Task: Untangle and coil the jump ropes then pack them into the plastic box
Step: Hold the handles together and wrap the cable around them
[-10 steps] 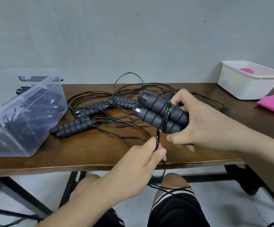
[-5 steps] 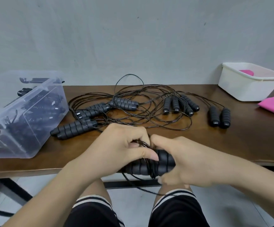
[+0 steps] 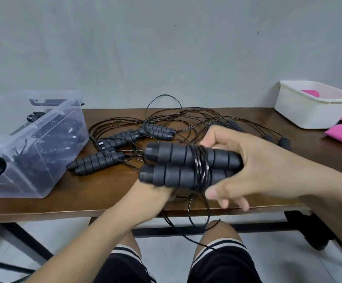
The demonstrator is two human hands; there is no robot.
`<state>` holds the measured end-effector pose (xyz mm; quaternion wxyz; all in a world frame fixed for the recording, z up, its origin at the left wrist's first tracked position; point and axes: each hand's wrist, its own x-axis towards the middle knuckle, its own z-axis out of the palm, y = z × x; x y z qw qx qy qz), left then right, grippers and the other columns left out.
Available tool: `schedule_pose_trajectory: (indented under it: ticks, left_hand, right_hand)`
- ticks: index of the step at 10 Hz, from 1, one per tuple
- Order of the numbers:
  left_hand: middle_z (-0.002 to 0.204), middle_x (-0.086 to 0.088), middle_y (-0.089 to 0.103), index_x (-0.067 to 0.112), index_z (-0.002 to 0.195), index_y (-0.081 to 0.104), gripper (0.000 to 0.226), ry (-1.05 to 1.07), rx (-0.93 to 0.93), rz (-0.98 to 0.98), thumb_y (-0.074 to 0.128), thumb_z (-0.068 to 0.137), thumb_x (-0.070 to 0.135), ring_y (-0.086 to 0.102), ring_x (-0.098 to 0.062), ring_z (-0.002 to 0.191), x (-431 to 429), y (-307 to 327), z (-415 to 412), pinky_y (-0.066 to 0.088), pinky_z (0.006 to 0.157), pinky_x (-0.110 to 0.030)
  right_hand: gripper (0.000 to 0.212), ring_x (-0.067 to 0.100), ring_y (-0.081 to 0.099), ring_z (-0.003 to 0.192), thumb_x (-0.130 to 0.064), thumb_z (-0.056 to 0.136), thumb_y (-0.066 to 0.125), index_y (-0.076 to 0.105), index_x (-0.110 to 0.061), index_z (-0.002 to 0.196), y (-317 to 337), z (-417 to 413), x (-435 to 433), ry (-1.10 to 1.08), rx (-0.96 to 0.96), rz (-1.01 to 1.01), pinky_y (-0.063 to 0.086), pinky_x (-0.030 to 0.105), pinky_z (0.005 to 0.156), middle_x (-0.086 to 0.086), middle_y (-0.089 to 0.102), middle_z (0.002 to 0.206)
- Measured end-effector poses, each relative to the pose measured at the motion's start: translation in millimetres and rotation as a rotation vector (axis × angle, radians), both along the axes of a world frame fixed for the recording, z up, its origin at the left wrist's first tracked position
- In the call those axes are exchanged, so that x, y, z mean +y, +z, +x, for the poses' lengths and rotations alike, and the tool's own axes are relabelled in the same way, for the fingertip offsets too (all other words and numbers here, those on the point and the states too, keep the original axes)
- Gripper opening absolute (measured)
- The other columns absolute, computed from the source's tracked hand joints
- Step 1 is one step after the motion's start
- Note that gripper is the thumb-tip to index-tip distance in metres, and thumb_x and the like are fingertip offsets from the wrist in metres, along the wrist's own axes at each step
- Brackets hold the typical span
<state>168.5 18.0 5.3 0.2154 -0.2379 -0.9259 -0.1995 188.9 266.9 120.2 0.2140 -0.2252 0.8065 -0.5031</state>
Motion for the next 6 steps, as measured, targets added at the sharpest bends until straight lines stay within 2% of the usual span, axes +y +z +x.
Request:
schedule_pose_trajectory:
  ticks: [1,2,3,4,5,6]
  left_hand:
    - [0.057,0.010,0.038,0.035,0.078,0.067,0.043,-0.372,-0.414,0.384,0.042,0.113,0.033,0.032,-0.011,0.052,2.4,6.7,6.8,0.029,0.051,-0.024]
    - [0.062,0.009,0.040,0.026,0.096,0.059,0.029,-0.360,-0.474,0.451,0.041,0.113,0.041,0.035,-0.010,0.054,23.9,8.7,12.9,0.033,0.055,-0.026]
    - [0.065,0.015,0.055,0.028,0.095,0.058,0.029,-0.342,-0.430,0.290,0.041,0.111,0.046,0.049,-0.006,0.059,23.7,15.3,15.6,0.034,0.059,-0.018]
    - [0.067,0.021,0.057,0.018,0.090,0.058,0.036,-0.309,-0.436,0.226,0.046,0.110,0.045,0.053,-0.007,0.061,17.9,26.9,22.7,0.033,0.057,-0.017]
    - [0.062,0.019,0.055,0.023,0.081,0.063,0.032,-0.310,-0.330,0.184,0.058,0.106,0.042,0.055,-0.006,0.061,6.2,41.1,20.2,0.033,0.056,-0.014]
    - [0.062,0.006,0.060,0.027,0.077,0.066,0.031,-0.296,-0.267,0.223,0.068,0.099,0.049,0.058,-0.017,0.061,-7.5,53.1,10.4,0.043,0.056,-0.032]
  right_hand:
    - [0.050,0.026,0.057,0.044,-0.003,0.084,0.087,0.046,-0.012,0.111,16.2,-17.1,-15.4,-0.134,0.271,0.011,0.046,0.031,0.044,0.012,0.075,0.074]
    - [0.050,0.018,0.055,0.045,-0.016,0.080,0.091,0.050,-0.024,0.108,-0.7,-21.5,-15.1,-0.215,0.491,0.149,0.046,0.034,0.047,0.000,0.073,0.076]
    - [0.053,0.020,0.065,0.064,-0.025,0.077,0.090,0.047,-0.032,0.107,-9.1,-33.6,-16.9,-0.275,0.626,0.299,0.054,0.046,0.061,-0.001,0.072,0.077]
    - [0.053,0.027,0.063,0.068,-0.026,0.077,0.086,0.045,-0.034,0.109,-26.3,-40.1,-13.3,-0.236,0.632,0.390,0.055,0.053,0.065,0.002,0.068,0.077]
    - [0.055,0.017,0.062,0.069,-0.026,0.075,0.086,0.045,-0.036,0.110,-37.7,-39.0,-12.7,-0.126,0.553,0.480,0.055,0.044,0.063,0.000,0.067,0.082]
    - [0.053,0.015,0.060,0.069,-0.024,0.076,0.087,0.047,-0.035,0.110,-44.5,-29.3,-18.5,0.000,0.435,0.472,0.053,0.037,0.063,-0.002,0.068,0.083]
